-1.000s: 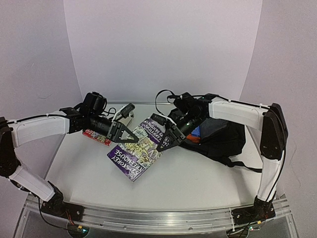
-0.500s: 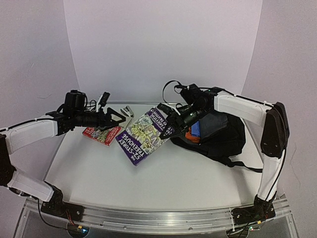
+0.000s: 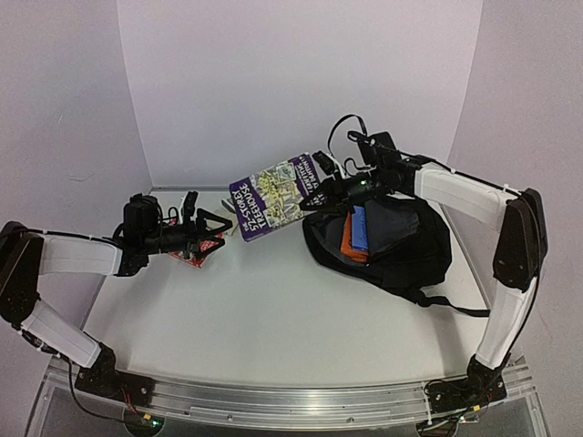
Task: Pack the student bag
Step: Pick up the book from the center of the board.
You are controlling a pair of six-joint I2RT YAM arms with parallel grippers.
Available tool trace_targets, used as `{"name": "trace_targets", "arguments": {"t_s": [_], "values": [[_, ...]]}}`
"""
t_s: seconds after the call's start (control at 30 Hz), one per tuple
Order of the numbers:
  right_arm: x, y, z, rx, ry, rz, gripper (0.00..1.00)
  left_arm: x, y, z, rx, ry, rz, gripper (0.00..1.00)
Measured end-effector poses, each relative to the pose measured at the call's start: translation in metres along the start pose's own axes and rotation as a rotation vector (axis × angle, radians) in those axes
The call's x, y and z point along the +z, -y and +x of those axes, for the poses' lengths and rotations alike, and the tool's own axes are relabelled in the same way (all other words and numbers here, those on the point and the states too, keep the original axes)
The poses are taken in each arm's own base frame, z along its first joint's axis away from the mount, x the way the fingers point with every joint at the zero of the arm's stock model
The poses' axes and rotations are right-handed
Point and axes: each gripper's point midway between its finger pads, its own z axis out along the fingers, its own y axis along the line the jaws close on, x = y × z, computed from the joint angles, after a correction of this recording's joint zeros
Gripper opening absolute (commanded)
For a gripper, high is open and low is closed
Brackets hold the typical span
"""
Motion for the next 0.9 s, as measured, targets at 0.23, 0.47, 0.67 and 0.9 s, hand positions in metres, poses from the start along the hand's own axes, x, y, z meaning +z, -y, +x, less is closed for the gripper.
{"name": "trace_targets", "arguments": {"t_s": [0.23,0.47,0.67,0.9], "values": [[0.004,-0.01,-0.009,0.03,0.04,-0.059,0.0,0.016,0.036,0.001,0.066,-0.009,0.133,0.85],[0.01,-0.011,-0.001,0.07,0.029,-0.103,0.0,0.028,0.05,-0.002,0.087,-0.016,0.217,0.46],[0.014,-0.008,0.005,0.095,0.02,-0.12,0.22,0.03,0.048,-0.002,0.085,-0.022,0.247,0.01],[0.004,0.035,-0.004,0.096,0.106,0.06,0.74,0.032,0.044,-0.004,0.068,-0.004,0.221,0.0]]}}
